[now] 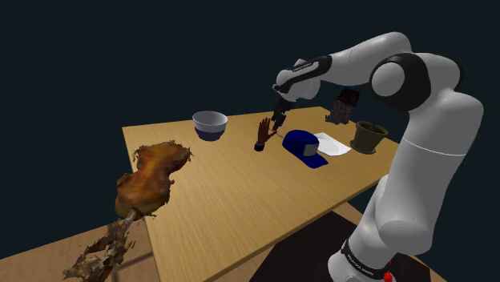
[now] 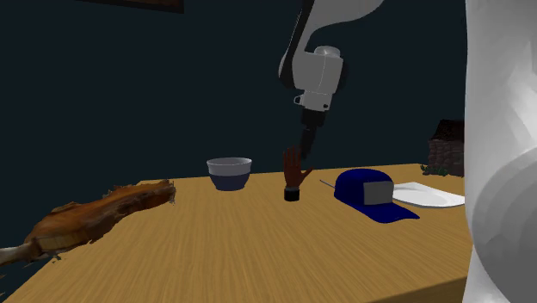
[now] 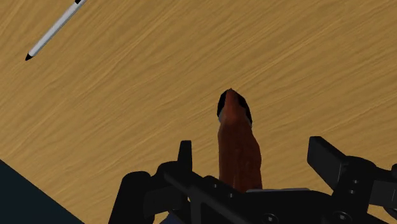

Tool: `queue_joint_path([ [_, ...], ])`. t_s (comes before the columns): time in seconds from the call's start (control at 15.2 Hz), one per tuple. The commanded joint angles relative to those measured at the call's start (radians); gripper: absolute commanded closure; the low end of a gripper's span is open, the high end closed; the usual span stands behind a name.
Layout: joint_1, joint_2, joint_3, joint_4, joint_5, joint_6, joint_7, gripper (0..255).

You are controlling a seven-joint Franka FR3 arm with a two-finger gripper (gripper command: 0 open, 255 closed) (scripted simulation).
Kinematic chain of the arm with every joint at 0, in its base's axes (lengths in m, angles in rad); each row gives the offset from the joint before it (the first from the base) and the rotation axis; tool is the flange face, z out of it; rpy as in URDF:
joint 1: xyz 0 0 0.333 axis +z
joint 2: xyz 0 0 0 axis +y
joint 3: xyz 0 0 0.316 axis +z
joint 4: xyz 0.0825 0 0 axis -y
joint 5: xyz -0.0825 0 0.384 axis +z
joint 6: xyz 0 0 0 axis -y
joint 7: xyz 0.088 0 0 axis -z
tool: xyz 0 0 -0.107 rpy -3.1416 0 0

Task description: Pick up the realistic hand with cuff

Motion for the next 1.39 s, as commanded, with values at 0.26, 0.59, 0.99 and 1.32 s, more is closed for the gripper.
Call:
queue_joint_path([
  [0.26,-0.026,0.076,0.017,0.004,0.080,0.054,-0.088,0],
  [0.59,-0.033,0.097,0.025,-0.009,0.105,0.081,-0.108,255],
  [0.99,-0.032,0.096,0.025,-0.010,0.104,0.082,-0.107,255],
  [1.32,-0.028,0.080,0.018,0.001,0.085,0.060,-0.093,255],
])
